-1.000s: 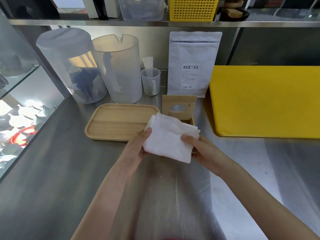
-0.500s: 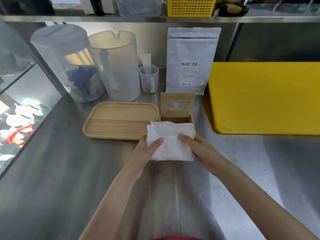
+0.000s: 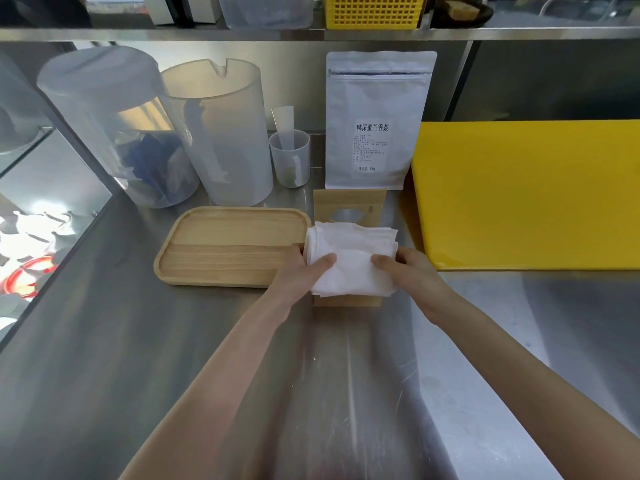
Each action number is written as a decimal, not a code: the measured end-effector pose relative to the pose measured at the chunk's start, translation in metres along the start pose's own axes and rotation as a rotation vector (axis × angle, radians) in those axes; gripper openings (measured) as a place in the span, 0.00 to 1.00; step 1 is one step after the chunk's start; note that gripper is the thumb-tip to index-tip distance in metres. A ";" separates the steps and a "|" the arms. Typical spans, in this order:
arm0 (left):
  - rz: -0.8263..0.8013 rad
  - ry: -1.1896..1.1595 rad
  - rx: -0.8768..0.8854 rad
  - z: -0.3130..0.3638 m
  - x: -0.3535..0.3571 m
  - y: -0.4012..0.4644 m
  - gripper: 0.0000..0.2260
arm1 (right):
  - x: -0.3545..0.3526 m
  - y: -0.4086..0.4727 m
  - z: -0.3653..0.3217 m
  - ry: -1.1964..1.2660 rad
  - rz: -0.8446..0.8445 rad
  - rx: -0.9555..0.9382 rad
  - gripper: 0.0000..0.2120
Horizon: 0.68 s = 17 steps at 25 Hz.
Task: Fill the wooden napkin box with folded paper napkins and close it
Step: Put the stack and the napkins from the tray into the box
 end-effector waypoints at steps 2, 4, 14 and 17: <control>-0.015 0.079 -0.001 0.006 0.000 0.010 0.24 | -0.001 0.012 -0.003 -0.041 0.041 0.000 0.15; -0.027 0.122 -0.002 0.008 0.000 0.018 0.23 | -0.002 0.022 -0.004 -0.081 0.053 0.003 0.15; 0.076 0.304 0.084 0.003 0.006 0.036 0.13 | -0.004 0.038 0.000 -0.322 0.055 -0.059 0.18; 0.167 0.441 0.124 0.002 0.007 0.036 0.19 | -0.004 0.043 -0.003 -0.426 0.043 -0.087 0.16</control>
Point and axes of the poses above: each hand's wrist, its own y-axis towards the middle knuckle, its own x-axis out of the palm, z = x × y, the point moved 2 cm from there along y, towards the middle knuckle, and after that the axes turned 8 degrees about y, right-handed, at the moved point
